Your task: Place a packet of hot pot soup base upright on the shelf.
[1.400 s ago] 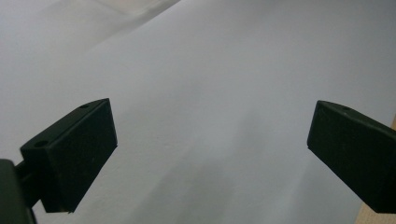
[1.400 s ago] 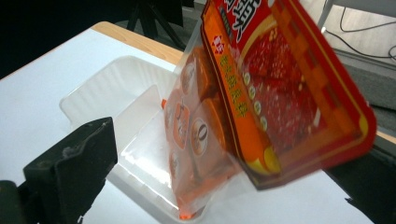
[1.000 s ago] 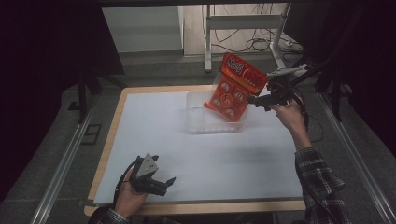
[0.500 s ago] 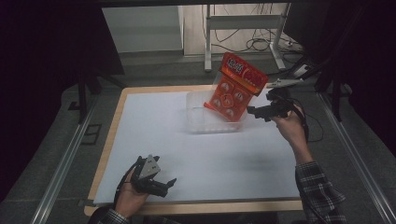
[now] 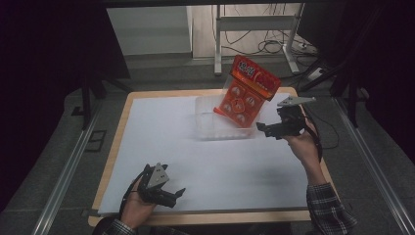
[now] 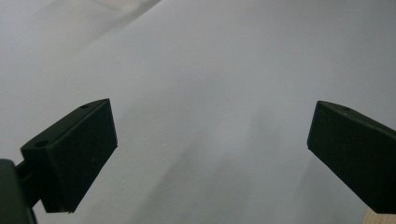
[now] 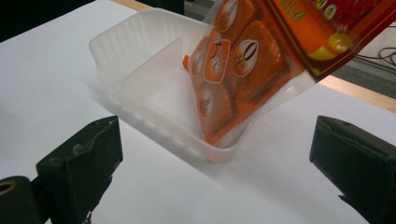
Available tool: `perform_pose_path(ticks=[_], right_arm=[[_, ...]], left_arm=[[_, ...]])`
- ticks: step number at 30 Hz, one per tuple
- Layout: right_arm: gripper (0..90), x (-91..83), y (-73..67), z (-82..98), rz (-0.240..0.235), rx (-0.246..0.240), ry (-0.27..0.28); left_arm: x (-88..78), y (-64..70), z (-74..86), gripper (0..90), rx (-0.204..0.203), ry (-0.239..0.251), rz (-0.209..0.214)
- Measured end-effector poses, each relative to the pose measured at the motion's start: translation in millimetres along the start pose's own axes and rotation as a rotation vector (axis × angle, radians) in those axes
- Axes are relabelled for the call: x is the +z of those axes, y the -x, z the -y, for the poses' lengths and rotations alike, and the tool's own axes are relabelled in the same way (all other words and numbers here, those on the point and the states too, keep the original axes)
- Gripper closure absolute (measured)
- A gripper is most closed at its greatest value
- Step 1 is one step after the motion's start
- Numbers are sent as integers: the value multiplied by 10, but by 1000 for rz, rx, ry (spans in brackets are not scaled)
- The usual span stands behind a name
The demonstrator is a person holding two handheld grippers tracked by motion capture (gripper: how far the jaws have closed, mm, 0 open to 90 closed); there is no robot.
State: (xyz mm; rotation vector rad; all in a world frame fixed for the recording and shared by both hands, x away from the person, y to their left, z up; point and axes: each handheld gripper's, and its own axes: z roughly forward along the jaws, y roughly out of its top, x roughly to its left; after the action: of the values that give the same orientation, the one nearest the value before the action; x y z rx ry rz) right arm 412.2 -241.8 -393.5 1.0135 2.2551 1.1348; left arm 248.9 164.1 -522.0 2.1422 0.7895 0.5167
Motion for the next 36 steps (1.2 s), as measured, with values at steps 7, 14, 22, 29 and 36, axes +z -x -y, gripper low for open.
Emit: perform_pose_path(ticks=[7,14,22,29,36], right_arm=[[28,-3,-54,84,-10,-2,-23],[28,-81,-158,155,-28,-16,-16],[20,-183,-291,236,-51,-22,-1],[6,-295,-415,271,-80,-23,37],[2,-345,-524,405,-90,-45,25]], left_arm=[[-7,-9,6,15,3,1,2],[-15,-6,10,15,10,6,3],[-24,-15,13,13,3,20,8],[-34,-32,16,11,-8,34,18],[-30,-44,22,10,-22,38,28]])
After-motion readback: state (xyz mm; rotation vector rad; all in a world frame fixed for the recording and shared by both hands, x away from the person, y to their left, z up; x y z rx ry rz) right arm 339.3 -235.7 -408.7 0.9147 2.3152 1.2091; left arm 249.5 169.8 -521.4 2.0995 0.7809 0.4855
